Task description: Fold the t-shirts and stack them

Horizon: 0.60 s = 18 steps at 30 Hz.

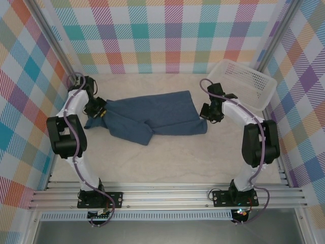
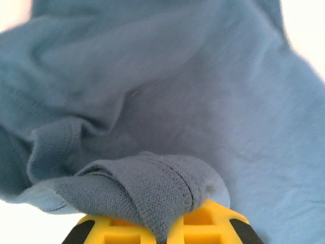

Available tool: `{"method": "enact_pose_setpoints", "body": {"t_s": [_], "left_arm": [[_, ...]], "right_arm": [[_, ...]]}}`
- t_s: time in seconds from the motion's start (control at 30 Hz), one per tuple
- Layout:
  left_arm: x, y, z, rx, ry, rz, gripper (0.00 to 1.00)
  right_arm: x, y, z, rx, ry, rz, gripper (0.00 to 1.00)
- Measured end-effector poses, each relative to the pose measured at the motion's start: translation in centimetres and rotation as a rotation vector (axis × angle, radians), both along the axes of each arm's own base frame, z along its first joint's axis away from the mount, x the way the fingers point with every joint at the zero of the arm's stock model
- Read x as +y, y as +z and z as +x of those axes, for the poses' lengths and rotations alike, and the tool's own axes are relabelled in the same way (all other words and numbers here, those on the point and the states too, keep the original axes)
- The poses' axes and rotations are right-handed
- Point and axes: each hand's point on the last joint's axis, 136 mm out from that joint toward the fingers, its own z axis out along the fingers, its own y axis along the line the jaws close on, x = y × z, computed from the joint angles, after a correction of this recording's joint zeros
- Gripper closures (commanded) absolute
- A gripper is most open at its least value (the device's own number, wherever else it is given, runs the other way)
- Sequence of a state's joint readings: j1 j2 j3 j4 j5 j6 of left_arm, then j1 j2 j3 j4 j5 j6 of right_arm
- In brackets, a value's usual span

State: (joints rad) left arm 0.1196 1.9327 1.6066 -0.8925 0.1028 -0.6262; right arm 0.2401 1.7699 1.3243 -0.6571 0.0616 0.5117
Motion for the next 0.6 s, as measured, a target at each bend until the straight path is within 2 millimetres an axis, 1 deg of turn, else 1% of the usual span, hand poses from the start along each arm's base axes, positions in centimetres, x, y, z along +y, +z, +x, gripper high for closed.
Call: {"method": "enact_pose_setpoints", "body": {"t_s": [0.07, 0.1, 0.13, 0.17, 0.2, 0.23, 0.27, 0.3, 0.37, 0.43, 0.5, 0.53, 0.57, 0.6], "left_arm": [[-0.1, 0.0, 1.7, -0.021, -0.008, 0.004, 0.96], [-0.2, 0.0, 2.3, -0.027, -0.013, 0.005, 0.95], [-0.3, -0.1, 3.0, -0.031, -0.016, 0.005, 0.93], [-0.4, -0.3, 3.7, -0.037, -0.020, 0.005, 0.85], [-0.4, -0.3, 4.4, -0.046, -0.025, 0.006, 0.73], [-0.6, -0.4, 5.3, -0.059, -0.033, 0.006, 0.56], [-0.7, -0.5, 6.1, -0.075, -0.035, 0.001, 0.44], [-0.8, -0.5, 6.8, -0.085, -0.038, 0.000, 0.39], [-1.2, -0.5, 7.7, -0.103, -0.054, 0.012, 0.37], [-1.7, -0.4, 7.6, -0.110, -0.071, 0.054, 0.36], [-3.4, 0.0, 6.2, -0.126, -0.108, 0.100, 0.39], [-4.9, 0.5, 4.8, -0.126, -0.138, 0.111, 0.41], [-7.1, 1.1, 3.0, -0.130, -0.179, 0.111, 0.42], [-8.8, 1.8, 1.7, -0.141, -0.215, 0.109, 0.43]], "right_arm": [[-0.6, 0.6, 2.1, -0.034, -0.018, -0.026, 1.00], [-0.9, 1.0, 2.9, -0.049, -0.027, -0.036, 1.00], [-1.2, 1.5, 3.7, -0.067, -0.035, -0.048, 1.00], [-1.4, 2.0, 4.4, -0.084, -0.043, -0.055, 1.00], [-1.6, 2.5, 4.9, -0.095, -0.049, -0.063, 1.00], [-1.8, 3.0, 5.4, -0.104, -0.054, -0.070, 1.00], [-1.8, 3.4, 6.0, -0.113, -0.054, -0.074, 1.00], [-1.7, 3.6, 6.5, -0.118, -0.053, -0.075, 1.00], [-1.5, 3.6, 7.3, -0.115, -0.047, -0.070, 1.00], [-1.2, 2.9, 7.6, -0.091, -0.041, -0.063, 1.00], [-1.0, 1.9, 7.2, -0.058, -0.034, -0.056, 1.00], [-0.9, 1.5, 6.9, -0.040, -0.030, -0.052, 1.00], [-0.9, 1.3, 6.6, -0.029, -0.028, -0.051, 1.00], [-0.8, 1.2, 6.5, -0.021, -0.026, -0.046, 1.00]]}}
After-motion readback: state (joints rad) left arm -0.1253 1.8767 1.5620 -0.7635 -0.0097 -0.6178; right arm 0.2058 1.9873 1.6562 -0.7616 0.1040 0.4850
